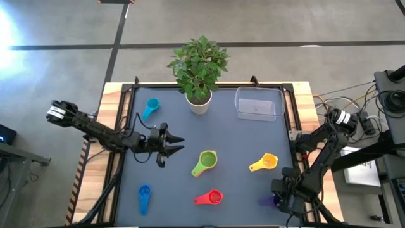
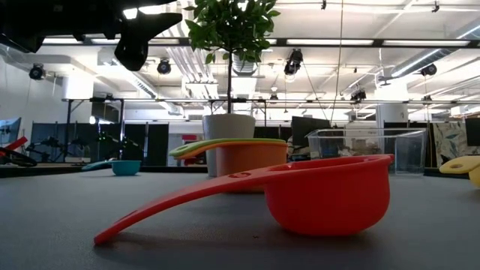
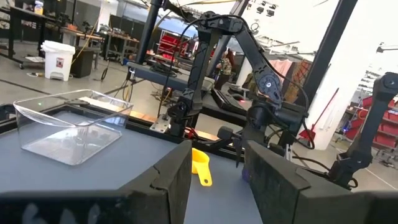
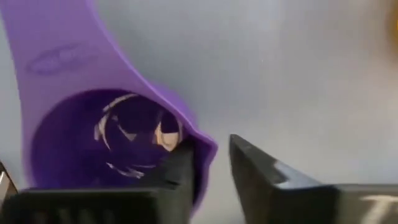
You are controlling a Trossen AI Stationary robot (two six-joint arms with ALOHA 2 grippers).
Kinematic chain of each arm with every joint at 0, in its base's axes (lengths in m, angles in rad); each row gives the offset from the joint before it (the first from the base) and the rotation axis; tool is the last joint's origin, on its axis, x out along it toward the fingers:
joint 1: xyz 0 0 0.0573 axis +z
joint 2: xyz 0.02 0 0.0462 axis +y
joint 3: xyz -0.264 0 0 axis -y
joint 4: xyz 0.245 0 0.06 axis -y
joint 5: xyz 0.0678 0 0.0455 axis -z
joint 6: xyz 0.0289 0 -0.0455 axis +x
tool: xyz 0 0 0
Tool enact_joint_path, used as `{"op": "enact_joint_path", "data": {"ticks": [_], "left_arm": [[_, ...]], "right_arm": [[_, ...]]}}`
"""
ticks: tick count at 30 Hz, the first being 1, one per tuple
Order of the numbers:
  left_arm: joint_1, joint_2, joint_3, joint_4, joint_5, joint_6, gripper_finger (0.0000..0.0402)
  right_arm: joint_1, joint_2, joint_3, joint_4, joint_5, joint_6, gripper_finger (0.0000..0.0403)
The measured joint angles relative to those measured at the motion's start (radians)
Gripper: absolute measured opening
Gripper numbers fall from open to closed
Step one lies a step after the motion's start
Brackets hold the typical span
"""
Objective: Nest measuring cups in basket
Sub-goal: Stack the purple measuring cup on top of the green measuring cup
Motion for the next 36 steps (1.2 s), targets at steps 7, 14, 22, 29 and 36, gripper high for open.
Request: {"op": "enact_joint_path", "data": {"ticks": [7,14,22,29,36], "left_arm": [[0.0,-0.001,0.0,-0.002,0.009,-0.018,0.0132],[0.0,-0.029,0.0,-0.048,0.05,-0.019,0.0132],[0.0,-0.125,0.0,-0.312,0.053,-0.054,0.0132],[-0.001,-0.225,0.0,-0.451,0.053,-0.049,0.0132],[0.0,-0.327,0.003,-0.58,0.018,-0.013,0.0132]], "right_arm": [[-0.051,-0.055,0.0,-0.032,0.075,-0.094,0.001],[-0.304,-0.133,-0.001,0.023,0.264,-0.486,0.0009],[-0.743,-0.189,-0.001,0.428,0.07,-1.18,0.0008],[-1.023,-0.115,0.087,0.534,-0.125,-1.436,0.0008],[-1.06,0.1,0.289,0.487,-0.162,-1.576,0.0008]]}}
